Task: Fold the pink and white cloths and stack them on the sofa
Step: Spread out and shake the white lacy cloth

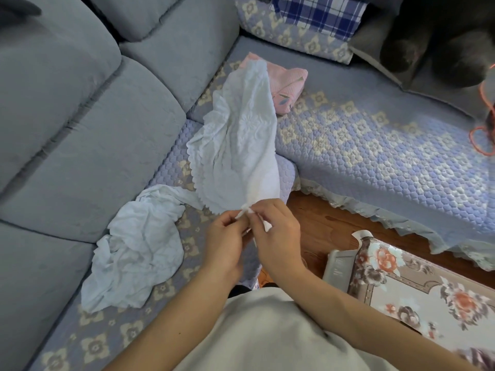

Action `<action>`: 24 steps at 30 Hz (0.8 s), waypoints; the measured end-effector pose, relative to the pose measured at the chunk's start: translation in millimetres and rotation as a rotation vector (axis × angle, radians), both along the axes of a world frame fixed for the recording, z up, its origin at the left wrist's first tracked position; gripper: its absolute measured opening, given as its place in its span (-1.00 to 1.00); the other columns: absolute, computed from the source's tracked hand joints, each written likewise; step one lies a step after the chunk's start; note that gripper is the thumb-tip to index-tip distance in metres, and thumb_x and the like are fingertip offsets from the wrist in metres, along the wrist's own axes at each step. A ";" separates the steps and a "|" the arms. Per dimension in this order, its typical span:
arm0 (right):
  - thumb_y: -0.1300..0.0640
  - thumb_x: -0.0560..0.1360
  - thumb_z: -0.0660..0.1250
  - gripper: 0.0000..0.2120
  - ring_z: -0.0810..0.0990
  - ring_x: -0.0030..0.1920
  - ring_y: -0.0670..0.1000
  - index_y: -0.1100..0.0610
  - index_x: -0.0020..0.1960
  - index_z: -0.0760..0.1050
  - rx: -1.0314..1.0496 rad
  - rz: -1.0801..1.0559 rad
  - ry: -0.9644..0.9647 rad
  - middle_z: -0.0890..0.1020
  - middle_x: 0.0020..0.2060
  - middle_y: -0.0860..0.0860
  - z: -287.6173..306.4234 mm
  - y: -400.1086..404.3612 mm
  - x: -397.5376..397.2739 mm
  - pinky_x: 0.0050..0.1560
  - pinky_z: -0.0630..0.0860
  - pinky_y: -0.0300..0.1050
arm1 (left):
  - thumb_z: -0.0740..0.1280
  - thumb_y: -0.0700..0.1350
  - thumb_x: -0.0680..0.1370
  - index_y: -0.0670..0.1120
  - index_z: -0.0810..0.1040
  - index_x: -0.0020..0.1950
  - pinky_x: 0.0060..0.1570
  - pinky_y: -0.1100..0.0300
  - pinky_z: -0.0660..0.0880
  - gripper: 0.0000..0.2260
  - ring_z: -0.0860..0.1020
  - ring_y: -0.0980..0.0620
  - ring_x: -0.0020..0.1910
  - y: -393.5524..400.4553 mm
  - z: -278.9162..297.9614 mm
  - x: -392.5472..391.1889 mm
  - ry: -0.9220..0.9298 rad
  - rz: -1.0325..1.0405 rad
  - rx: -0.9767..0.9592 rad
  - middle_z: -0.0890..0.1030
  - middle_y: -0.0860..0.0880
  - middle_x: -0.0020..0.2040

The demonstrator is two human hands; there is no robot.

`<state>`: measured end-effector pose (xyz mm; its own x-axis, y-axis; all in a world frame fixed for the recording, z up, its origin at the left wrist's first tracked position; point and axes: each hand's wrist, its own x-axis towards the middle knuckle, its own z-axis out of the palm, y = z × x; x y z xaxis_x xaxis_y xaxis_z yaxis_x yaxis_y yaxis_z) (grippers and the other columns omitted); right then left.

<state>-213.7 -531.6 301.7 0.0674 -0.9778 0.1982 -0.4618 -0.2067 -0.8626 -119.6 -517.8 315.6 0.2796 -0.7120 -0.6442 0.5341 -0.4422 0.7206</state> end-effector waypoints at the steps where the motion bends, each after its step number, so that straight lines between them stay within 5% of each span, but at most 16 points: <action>1: 0.29 0.51 0.42 -0.89 0.58 -0.06 -0.14 0.10 -0.10 0.64 0.003 -0.013 -0.004 0.59 -0.12 -0.09 -0.6 -0.4 -1.9 -0.02 0.51 -0.22 | 0.37 -0.32 0.55 -0.26 0.64 -0.06 -0.04 0.13 0.58 -0.94 0.64 -0.05 -0.12 0.3 1.9 -0.2 0.060 0.015 -0.001 0.66 -0.19 -0.15; 14: 0.29 0.48 0.45 -0.95 0.56 -0.09 0.01 0.17 -0.10 0.63 -0.081 -0.042 0.138 0.59 -0.15 -0.01 -15.1 5.9 -9.7 -0.07 0.49 -0.10 | 0.28 -0.18 0.64 -0.32 0.63 0.03 0.23 -0.03 0.52 -0.78 0.63 -0.13 0.03 6.1 10.2 -12.1 0.127 0.059 0.059 0.67 -0.25 -0.04; 19: 0.37 0.44 0.36 -0.87 0.51 -0.07 0.06 0.23 -0.05 0.63 -0.129 0.093 0.219 0.57 -0.09 0.03 -17.4 9.9 -7.1 -0.08 0.48 -0.08 | 0.38 -0.02 0.60 -0.32 0.56 -0.06 -0.06 0.06 0.54 -0.68 0.60 -0.03 -0.17 3.0 7.3 -14.7 -0.103 -0.036 0.060 0.61 -0.15 -0.22; 22: 0.45 0.42 0.24 -0.61 0.56 0.17 0.02 0.18 0.14 0.65 0.164 0.296 -0.040 0.60 0.14 0.03 -12.4 4.9 -14.6 0.23 0.49 -0.17 | 0.38 -0.10 0.60 -0.20 0.52 -0.08 -0.09 0.08 0.58 -0.82 0.63 -0.07 -0.13 -10.9 0.8 -2.7 -0.258 -0.073 0.081 0.63 -0.17 -0.16; 24: 0.51 0.42 0.21 -0.56 0.63 0.16 0.00 0.13 0.07 0.68 0.469 0.154 -0.383 0.67 0.11 0.04 -9.8 -5.8 -32.7 0.26 0.54 -0.06 | 0.33 -0.14 0.63 -0.20 0.49 -0.12 -0.12 0.11 0.60 -0.82 0.63 -0.10 -0.13 -22.6 0.8 5.9 -0.368 -0.157 0.065 0.60 -0.20 -0.14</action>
<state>-246.4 -537.4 292.0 0.2240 -0.9512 -0.2122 -0.0967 0.1950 -0.9760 -113.6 -540.4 316.5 0.3908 -0.7255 -0.5666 0.1682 -0.5489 0.8188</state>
